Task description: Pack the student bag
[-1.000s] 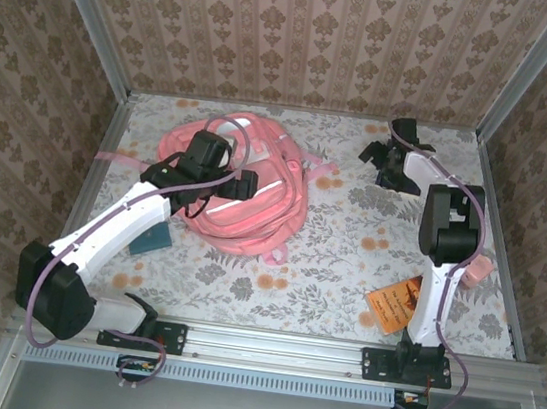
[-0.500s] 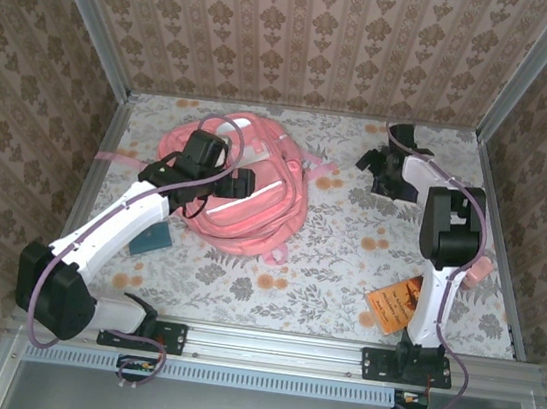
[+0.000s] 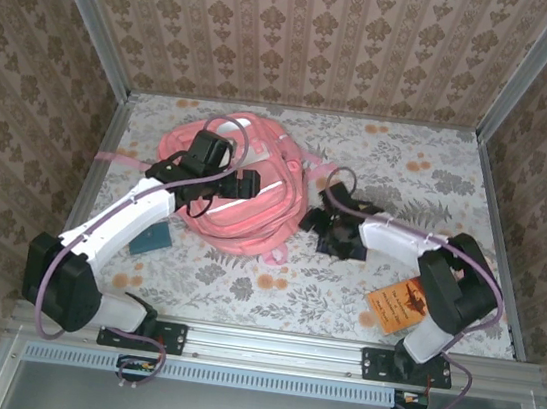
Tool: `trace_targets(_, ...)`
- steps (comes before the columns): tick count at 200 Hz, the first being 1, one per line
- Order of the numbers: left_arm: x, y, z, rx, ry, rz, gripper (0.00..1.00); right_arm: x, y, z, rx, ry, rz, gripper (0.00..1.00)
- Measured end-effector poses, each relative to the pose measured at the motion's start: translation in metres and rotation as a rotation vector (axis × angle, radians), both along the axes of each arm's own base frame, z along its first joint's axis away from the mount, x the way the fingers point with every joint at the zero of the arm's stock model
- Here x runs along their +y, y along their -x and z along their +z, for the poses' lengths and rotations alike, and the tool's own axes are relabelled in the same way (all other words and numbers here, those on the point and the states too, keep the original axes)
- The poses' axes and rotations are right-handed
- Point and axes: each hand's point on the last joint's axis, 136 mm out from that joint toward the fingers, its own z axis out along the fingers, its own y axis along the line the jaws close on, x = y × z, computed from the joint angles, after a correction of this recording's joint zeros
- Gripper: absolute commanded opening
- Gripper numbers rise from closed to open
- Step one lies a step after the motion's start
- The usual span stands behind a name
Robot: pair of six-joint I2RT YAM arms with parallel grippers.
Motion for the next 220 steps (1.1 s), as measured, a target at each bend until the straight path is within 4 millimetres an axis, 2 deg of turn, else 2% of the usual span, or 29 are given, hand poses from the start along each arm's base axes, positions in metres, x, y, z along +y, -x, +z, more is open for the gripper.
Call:
trace_targets(14, -0.004, -0.001, -0.002, 0.007, 0.011, -0.008, 1.00, 0.007, 0.013, 0.001, 0.015, -0.003, 0.010, 0.88)
trace_targets(41, -0.010, -0.004, -0.009, 0.026, 0.029, -0.019, 1.00, 0.000, 0.017, 0.007, 0.027, 0.032, 0.033, 0.87)
trace_targets(69, -0.019, 0.000, -0.011, 0.046, 0.052, -0.037, 0.98, -0.020, -0.002, 0.040, -0.063, 0.083, 0.115, 0.87)
trace_targets(82, -0.028, 0.004, -0.011, 0.054, 0.068, -0.055, 0.97, -0.037, -0.016, 0.055, -0.106, 0.108, 0.142, 0.85)
trace_targets(95, -0.041, 0.009, -0.011, 0.067, 0.084, -0.079, 0.95, -0.058, -0.029, 0.061, -0.124, 0.136, 0.153, 0.83)
trace_targets(116, -0.070, 0.017, -0.013, 0.095, 0.106, -0.129, 0.91, -0.095, -0.036, 0.051, -0.085, 0.201, 0.170, 0.77)
trace_targets(131, -0.094, 0.023, -0.017, 0.116, 0.120, -0.163, 0.87, -0.108, -0.035, 0.035, -0.032, 0.232, 0.204, 0.70)
trace_targets(167, -0.144, 0.035, -0.034, 0.184, 0.154, -0.217, 0.75, -0.111, -0.029, 0.006, 0.061, 0.258, 0.297, 0.63)
trace_targets(195, -0.172, 0.042, -0.057, 0.253, 0.156, -0.244, 0.66, -0.110, -0.026, -0.005, 0.091, 0.251, 0.338, 0.56)
trace_targets(220, -0.196, 0.043, -0.073, 0.288, 0.126, -0.278, 0.64, -0.110, -0.024, -0.010, 0.106, 0.253, 0.352, 0.54)
